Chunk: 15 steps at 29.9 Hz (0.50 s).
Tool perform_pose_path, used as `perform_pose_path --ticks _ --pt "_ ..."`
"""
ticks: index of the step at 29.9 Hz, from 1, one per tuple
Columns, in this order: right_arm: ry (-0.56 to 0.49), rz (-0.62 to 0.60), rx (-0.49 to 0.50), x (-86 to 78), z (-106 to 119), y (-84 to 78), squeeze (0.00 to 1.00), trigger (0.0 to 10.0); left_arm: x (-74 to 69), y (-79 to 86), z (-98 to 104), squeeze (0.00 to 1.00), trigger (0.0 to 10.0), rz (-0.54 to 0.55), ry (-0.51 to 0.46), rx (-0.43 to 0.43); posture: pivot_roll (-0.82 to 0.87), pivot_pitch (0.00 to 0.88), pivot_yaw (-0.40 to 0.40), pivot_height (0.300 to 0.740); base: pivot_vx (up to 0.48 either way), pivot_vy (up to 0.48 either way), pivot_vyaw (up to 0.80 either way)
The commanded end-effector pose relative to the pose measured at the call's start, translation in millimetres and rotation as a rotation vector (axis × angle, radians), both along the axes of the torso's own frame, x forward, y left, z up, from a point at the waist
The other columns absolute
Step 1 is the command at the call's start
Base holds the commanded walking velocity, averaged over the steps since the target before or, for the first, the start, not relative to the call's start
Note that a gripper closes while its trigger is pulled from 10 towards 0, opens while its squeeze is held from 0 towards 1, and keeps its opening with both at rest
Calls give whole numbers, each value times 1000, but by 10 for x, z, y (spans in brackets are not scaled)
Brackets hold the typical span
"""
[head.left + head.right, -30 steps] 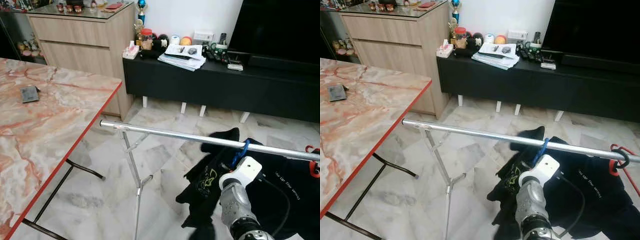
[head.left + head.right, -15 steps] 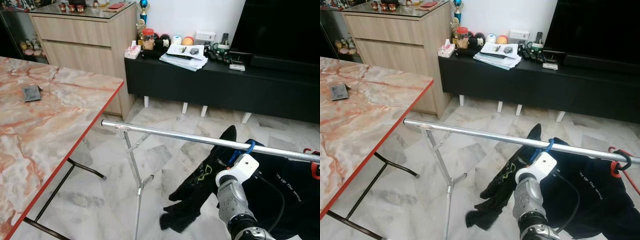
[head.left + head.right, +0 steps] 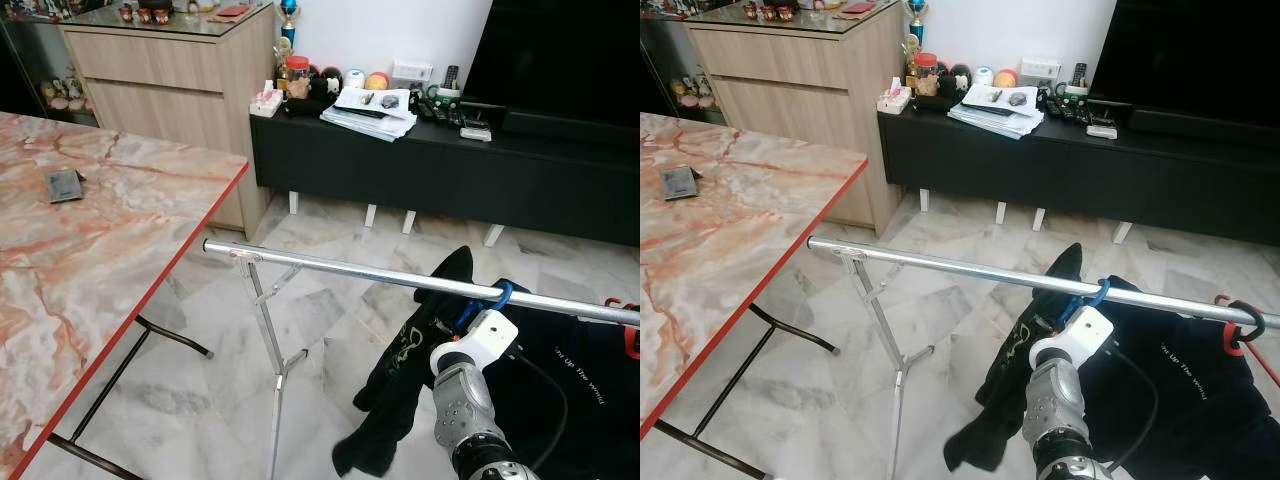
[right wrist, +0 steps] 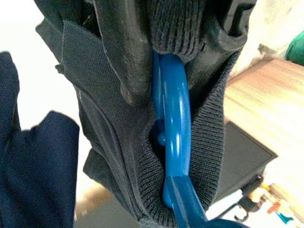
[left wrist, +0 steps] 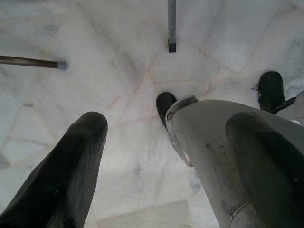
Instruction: Hang hanger
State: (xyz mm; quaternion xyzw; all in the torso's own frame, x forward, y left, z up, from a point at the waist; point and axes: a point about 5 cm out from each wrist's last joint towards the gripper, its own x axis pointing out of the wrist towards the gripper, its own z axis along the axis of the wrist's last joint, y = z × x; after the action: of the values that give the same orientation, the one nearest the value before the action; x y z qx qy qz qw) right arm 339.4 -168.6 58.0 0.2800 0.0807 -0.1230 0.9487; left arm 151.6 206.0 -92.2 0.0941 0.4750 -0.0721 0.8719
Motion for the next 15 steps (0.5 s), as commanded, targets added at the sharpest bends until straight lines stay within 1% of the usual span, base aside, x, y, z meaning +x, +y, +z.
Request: perform_pose_path --ticks 1,2,4,7,10,12,15 --pt "-92 -9 -62 55 170 -43 0 0 -169 -6 -69 0 10000 -16 69 5 100 65 -13 740 0 0 0" --pt "-138 -9 -134 37 223 -62 0 0 -170 -6 -70 0 10000 -15 69 4 97 67 -15 740 0 0 0" --pt "-177 -7 -183 13 261 -69 0 0 -171 -7 -70 0 10000 -15 69 2 96 67 -15 740 0 0 0" --pt "-195 -2 -217 -11 273 -70 0 0 -173 -8 -71 0 10000 -16 69 1 94 67 -16 740 0 0 0" --pt "-189 14 -248 -42 252 -61 0 0 -173 -9 -71 0 10000 -17 69 0 90 68 -17 740 0 0 0" --pt "-165 51 -291 -124 165 -36 0 0 -174 -13 -72 0 10000 -18 71 -1 88 69 -20 740 0 0 0" --pt "-118 63 -320 -229 40 -60 0 0 -174 -14 -72 0 10000 -16 71 -3 90 72 -23 740 0 0 0"
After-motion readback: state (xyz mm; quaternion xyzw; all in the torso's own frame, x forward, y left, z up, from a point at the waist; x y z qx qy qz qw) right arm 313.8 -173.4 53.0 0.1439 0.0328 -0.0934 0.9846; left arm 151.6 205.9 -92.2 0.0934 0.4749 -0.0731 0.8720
